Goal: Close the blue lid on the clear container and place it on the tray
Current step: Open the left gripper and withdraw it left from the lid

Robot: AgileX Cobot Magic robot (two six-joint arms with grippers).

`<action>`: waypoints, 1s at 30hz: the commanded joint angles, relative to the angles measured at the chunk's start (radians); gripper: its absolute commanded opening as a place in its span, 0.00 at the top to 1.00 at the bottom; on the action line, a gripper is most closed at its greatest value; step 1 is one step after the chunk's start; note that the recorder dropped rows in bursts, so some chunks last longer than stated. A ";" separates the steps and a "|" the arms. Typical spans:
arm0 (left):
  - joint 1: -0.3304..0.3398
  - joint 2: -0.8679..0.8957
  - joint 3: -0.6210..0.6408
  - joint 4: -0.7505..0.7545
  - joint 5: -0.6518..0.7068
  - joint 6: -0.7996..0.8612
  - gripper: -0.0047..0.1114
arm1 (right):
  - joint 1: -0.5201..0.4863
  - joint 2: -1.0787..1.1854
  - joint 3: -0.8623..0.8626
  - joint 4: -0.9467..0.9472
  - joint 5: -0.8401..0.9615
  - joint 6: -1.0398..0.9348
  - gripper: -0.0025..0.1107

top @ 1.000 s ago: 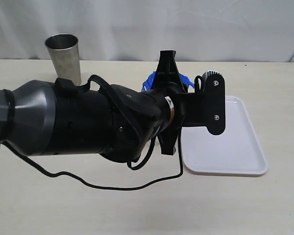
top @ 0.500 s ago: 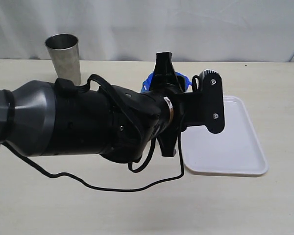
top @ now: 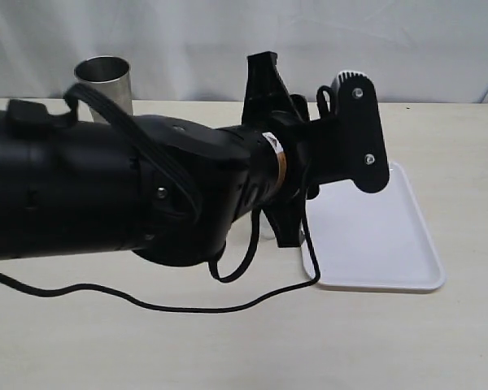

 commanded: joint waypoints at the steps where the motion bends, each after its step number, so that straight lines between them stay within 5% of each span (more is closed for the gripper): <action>1: -0.001 -0.049 0.001 -0.061 0.017 0.001 0.56 | -0.003 -0.005 0.001 -0.010 -0.001 0.003 0.94; 6: 0.012 -0.065 0.001 -0.069 0.071 0.001 0.57 | -0.003 -0.005 0.001 -0.010 -0.001 0.003 0.94; 16: 0.151 -0.106 0.001 -0.155 0.065 -0.006 0.96 | -0.003 -0.005 0.001 -0.010 -0.001 0.003 0.94; 24: 0.333 -0.220 0.007 -0.351 -0.242 -0.002 0.96 | -0.003 -0.005 0.001 -0.010 -0.001 0.003 0.94; 30: 0.454 -0.242 0.139 -0.375 -0.602 -0.004 0.96 | -0.003 -0.005 0.001 -0.010 -0.001 0.003 0.94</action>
